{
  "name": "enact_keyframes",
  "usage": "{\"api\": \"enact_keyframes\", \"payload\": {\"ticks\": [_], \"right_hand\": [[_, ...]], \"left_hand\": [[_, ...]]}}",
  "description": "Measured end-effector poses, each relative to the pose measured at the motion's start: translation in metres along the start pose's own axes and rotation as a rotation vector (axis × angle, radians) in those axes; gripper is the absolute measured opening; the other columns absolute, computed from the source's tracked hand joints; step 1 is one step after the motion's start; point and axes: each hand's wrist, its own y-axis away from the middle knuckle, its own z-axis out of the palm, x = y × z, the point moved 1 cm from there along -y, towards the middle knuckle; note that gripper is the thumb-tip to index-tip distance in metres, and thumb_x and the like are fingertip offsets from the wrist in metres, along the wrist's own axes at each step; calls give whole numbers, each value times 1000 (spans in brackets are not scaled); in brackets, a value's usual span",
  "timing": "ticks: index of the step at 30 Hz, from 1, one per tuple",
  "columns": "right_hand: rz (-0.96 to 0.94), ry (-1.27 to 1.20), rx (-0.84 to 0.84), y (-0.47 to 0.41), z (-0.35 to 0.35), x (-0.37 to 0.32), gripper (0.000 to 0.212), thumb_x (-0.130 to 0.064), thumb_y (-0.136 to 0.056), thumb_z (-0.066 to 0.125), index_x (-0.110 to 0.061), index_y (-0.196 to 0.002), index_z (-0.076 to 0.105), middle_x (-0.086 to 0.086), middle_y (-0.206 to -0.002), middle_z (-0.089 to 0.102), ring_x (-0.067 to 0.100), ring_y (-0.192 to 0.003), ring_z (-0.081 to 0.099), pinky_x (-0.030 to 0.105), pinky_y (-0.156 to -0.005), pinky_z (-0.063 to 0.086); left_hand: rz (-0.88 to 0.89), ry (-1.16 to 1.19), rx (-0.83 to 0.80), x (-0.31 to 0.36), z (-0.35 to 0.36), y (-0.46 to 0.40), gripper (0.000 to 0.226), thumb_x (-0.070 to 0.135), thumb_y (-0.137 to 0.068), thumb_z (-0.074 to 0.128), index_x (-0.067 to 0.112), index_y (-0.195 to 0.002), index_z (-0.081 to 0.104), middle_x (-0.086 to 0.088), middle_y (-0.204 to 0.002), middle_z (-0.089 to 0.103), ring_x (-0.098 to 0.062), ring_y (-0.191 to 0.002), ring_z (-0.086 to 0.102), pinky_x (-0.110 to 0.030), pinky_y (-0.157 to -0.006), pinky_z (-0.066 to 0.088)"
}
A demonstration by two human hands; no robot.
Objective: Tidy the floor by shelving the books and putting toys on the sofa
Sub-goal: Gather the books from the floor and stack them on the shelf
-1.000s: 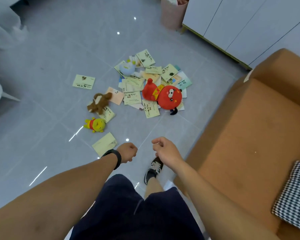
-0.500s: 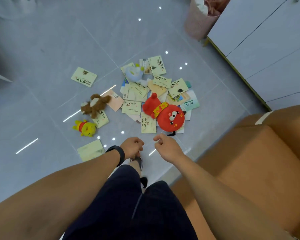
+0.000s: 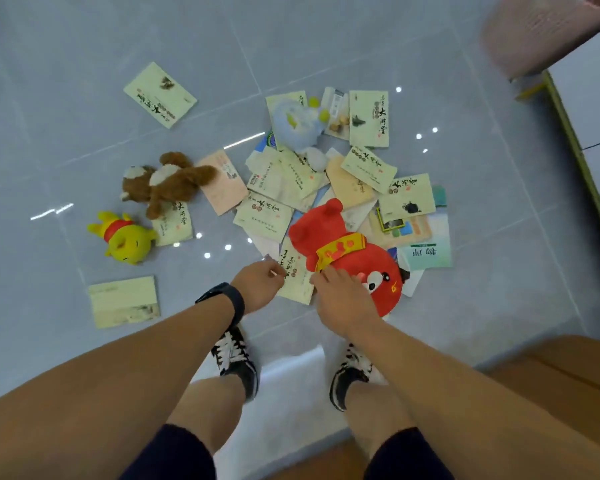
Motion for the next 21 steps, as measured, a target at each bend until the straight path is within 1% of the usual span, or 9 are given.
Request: {"api": "enact_keyframes", "payload": {"ticks": [3,6,8,10,12,14,17,19,21], "right_hand": [[-65,160,14,-82,63,53,51,-22,-88,60,-23,-137,45,5,-132,48,29,-117,50,42,-92,44],[-135,274,97,-151,118,94,72,-35,-83,67,-22,-148,38,9,-143,43,32,-121,49,45,-95,46],[-207,282,174,-190,140,111,79,-47,-83,65,-21,-151,36,8,-145,44,32,-121,47,47,-98,47],[-241,182,228,-226,147,119,77,-53,-86,56,-21,-153,35,6,-146,45,31,-123,46,48,-101,45],[-241,173,221,-264,151,127,71,-55,-92,48,-22,-154,34,3,-150,43,29,-130,42,46,-104,41],[-268,299,218,-289,156,132,66,-60,-93,40,-23,-147,44,0,-147,47,27,-128,43,43,-100,39],[-238,428,172,-309,163,130,62,-63,-90,32,-17,-121,60,2,-127,58,27,-116,46,44,-93,30],[-208,439,86,-309,151,118,53,-59,-91,37,-20,-120,58,4,-125,59,31,-119,47,48,-96,29],[-213,409,-2,-299,130,108,40,-46,-92,42,-27,-125,54,5,-130,61,31,-125,49,50,-102,30]], "left_hand": [[-5,-72,-6,-29,30,-93,27,20,-100,51,20,-125,58,-6,-121,64,-23,-97,61,-33,-86,51],[83,-217,33,-60,48,-189,56,26,-97,56,21,-150,38,-9,-142,50,-27,-120,56,-36,-97,48],[163,-239,99,-63,45,-243,74,27,-94,62,23,-157,23,-11,-152,37,-32,-131,49,-42,-104,45],[114,-130,98,-57,36,-285,77,19,-92,58,24,-159,18,-6,-151,38,-31,-129,50,-46,-104,48],[-1,22,0,-49,39,-325,58,14,-93,44,18,-150,38,-7,-141,50,-30,-115,59,-51,-92,57],[-46,66,-130,-39,46,-353,42,15,-91,36,6,-125,58,-19,-127,59,-38,-104,64,-57,-82,60],[2,4,-134,-34,53,-380,34,10,-88,38,-4,-108,62,-29,-110,62,-48,-94,66,-63,-78,59],[40,37,-140,-37,54,-378,36,-2,-87,37,-10,-110,63,-30,-111,63,-48,-95,67,-60,-81,59],[41,201,-184,-48,58,-363,38,-10,-80,32,-11,-105,61,-28,-116,62,-45,-93,67,-54,-82,60]]}}
